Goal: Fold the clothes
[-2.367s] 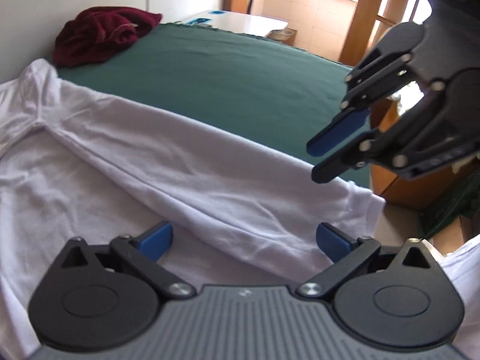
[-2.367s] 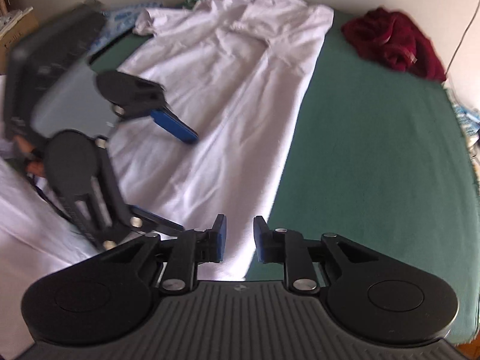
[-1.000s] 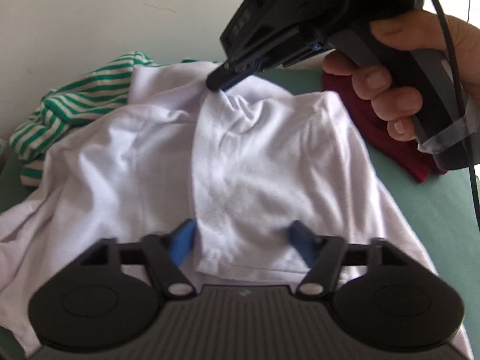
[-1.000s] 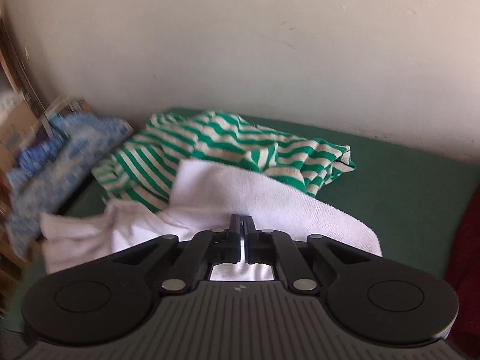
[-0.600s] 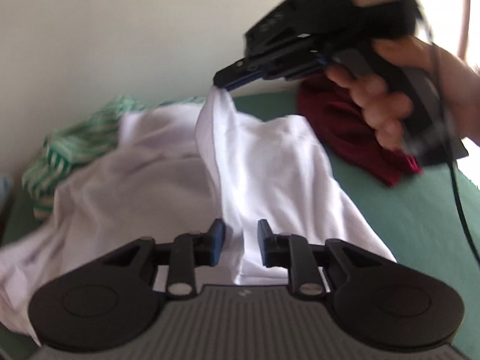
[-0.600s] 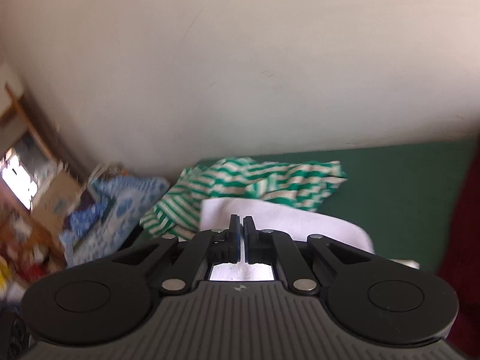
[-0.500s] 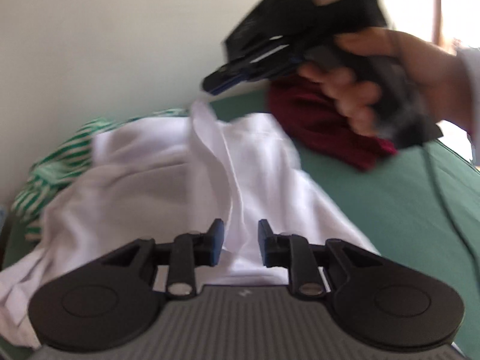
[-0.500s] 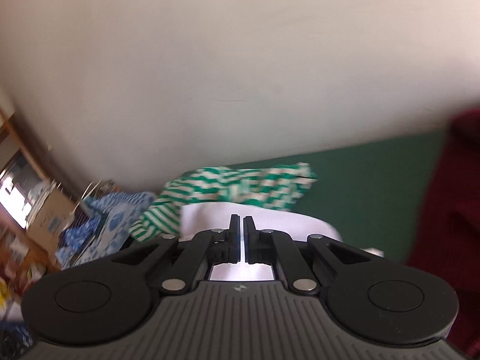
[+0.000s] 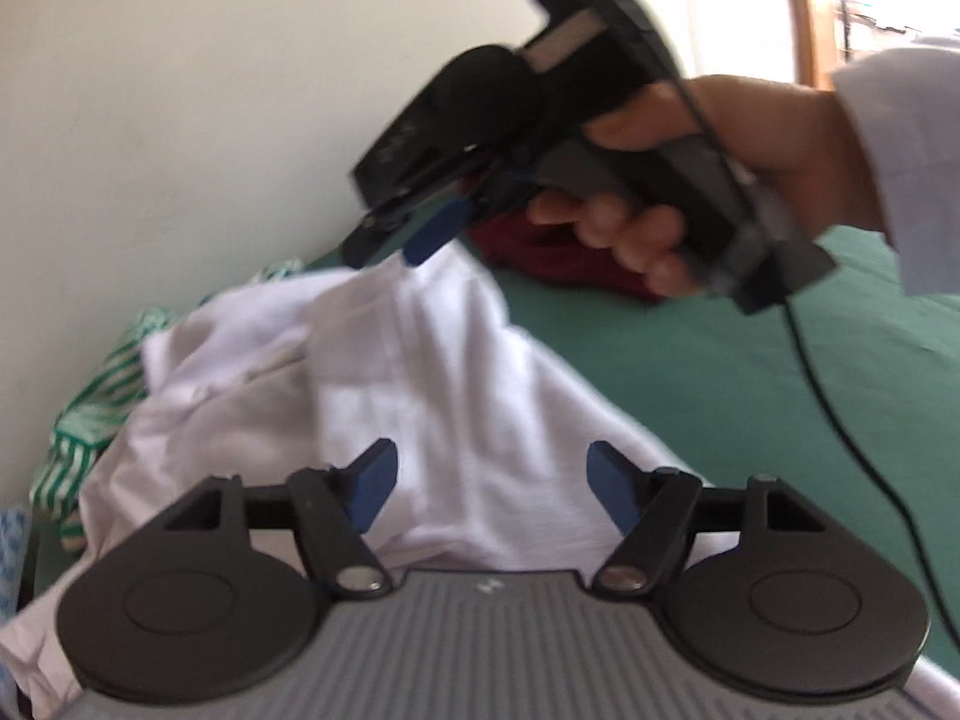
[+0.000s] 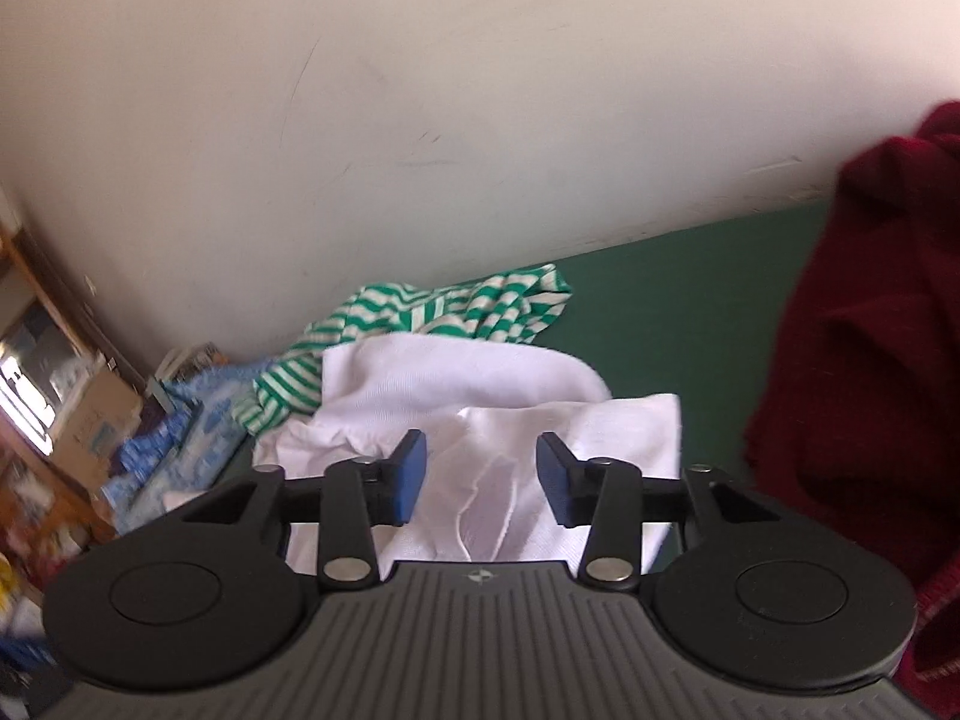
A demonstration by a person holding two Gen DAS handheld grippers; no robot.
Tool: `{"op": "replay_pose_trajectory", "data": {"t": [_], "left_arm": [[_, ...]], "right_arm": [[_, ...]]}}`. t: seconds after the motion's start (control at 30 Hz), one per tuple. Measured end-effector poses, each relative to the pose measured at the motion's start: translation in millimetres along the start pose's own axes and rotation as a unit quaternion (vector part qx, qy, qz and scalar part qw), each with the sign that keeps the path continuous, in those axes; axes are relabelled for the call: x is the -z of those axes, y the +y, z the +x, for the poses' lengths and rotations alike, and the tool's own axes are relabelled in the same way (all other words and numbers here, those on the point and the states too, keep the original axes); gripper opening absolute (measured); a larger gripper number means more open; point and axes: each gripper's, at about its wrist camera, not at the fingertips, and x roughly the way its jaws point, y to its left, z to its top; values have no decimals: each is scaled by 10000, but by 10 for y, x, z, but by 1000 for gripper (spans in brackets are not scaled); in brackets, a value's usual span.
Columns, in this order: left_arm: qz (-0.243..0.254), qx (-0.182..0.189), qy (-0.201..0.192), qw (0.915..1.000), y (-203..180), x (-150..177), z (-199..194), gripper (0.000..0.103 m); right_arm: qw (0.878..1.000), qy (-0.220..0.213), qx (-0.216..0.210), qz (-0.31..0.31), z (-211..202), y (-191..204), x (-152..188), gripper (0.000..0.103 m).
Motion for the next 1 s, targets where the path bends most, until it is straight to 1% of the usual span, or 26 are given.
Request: {"op": "replay_pose_trajectory", "data": {"t": [0.07,0.1,0.13,0.17,0.2,0.23,0.27,0.3,0.33,0.37,0.47,0.6,0.67,0.73,0.77,0.8,0.87,0.93,0.97,1.0], "left_arm": [[-119,-16,109,9999,117,37,59,69],[-179,-24,163,9997,175,55,89,68],[-226,6,191,9996,219,74,107,68],[-302,73,190,9993,254,87,109,67],[-410,147,183,9989,292,96,106,66],[-524,237,172,9982,327,103,97,66],[-642,350,174,9972,363,106,87,58],[-760,471,188,9958,402,108,80,41],[-878,592,203,9942,441,111,73,30],[-982,694,228,9925,482,110,69,13],[-1079,741,193,9912,547,80,8,5],[-992,640,97,9930,521,23,-79,5],[-864,556,100,9947,477,4,-87,5],[-625,373,105,9973,413,8,-66,14],[-493,220,90,9985,388,16,-33,24],[-405,137,107,9990,370,22,-8,30],[-315,73,182,9993,342,29,23,32],[-201,-43,178,9996,312,35,47,40],[-176,-56,176,9997,311,36,51,51],[-183,-29,179,9997,322,37,46,53]], "right_arm": [[9999,98,133,4,106,20,2,41],[9998,159,114,5,136,21,13,41],[9996,229,132,-37,164,28,23,38],[9993,297,215,-111,197,47,29,28],[9988,359,283,-191,226,64,35,22],[9983,401,324,-273,244,78,38,8],[9979,401,371,-335,245,90,34,3],[9978,345,422,-373,221,100,29,3],[9980,281,415,-375,180,100,25,3],[9985,240,362,-347,143,97,17,3],[9990,175,278,-294,56,96,-14,3],[9998,70,143,-115,-5,79,-61,3],[10000,-10,77,5,-38,58,-77,3],[9999,-30,32,134,-43,40,-90,3],[9998,-28,17,201,-40,31,-96,3],[9997,-37,8,244,-41,27,-101,3],[9995,-90,-26,309,-58,20,-109,3],[9981,-63,-175,590,-70,-30,-119,3],[9972,-29,-216,710,-59,-50,-120,3],[9971,15,-199,731,-37,-55,-117,3]]}}
